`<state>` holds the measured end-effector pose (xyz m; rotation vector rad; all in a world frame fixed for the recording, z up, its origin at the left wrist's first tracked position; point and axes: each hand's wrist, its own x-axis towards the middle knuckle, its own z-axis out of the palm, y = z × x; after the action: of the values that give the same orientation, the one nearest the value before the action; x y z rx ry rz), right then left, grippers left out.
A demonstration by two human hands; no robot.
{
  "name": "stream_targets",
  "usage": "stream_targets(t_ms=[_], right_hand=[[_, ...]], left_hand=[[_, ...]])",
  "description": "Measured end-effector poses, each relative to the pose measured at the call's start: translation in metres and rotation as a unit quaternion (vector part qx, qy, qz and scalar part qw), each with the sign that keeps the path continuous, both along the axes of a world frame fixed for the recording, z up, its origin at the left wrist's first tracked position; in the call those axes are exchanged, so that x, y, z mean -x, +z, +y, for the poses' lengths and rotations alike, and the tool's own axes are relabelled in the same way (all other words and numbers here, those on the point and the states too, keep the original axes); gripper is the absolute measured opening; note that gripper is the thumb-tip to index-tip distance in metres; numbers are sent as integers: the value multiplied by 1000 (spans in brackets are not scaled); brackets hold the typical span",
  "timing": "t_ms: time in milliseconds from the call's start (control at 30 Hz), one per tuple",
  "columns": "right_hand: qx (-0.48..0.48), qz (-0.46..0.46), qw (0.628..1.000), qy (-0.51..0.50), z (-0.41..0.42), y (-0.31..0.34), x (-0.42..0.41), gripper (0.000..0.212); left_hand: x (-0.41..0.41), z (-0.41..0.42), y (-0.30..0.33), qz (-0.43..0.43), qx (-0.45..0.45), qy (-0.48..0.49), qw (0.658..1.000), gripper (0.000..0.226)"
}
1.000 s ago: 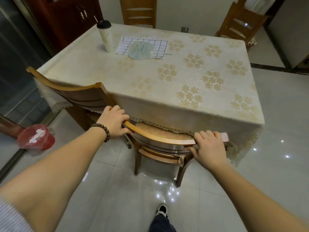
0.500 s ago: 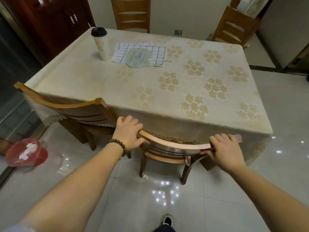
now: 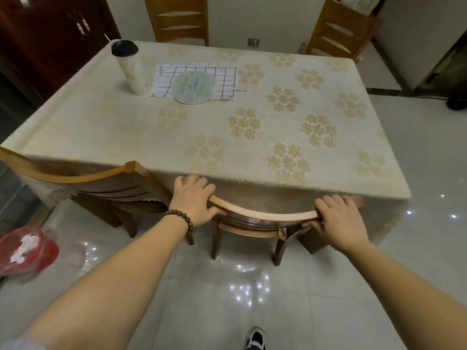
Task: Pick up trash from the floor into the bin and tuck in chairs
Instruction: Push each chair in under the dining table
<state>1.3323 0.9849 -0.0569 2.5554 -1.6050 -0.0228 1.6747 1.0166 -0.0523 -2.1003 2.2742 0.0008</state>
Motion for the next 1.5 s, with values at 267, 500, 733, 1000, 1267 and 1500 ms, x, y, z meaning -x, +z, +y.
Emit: stream_targets(t_ms=[267,500,733,1000,1267,1500], right_hand=[[-10,-5,1000,10,-35,0,3,35],[4,-5,999,34,-41,-6,7,36],[4,-10,1000,25,-40,-7,7,37],[-60,-7,998,-6,-33,-4,5,76],[-45,-136,986,-79,6,10,14,71],[-5,-242,947,-210,47,13,34,61]], left_hand=[[1,-34,-6,5,24,-11,1000,53],[2,-40,-13,-17,36,-12,999,60],[8,-37,-13,-26,18,7,999,74],[34,-22,0,-38,-40,61,997,102],[107,11,11,103,25,53,993,81],[171,9,20,141,28,-26,989,71]])
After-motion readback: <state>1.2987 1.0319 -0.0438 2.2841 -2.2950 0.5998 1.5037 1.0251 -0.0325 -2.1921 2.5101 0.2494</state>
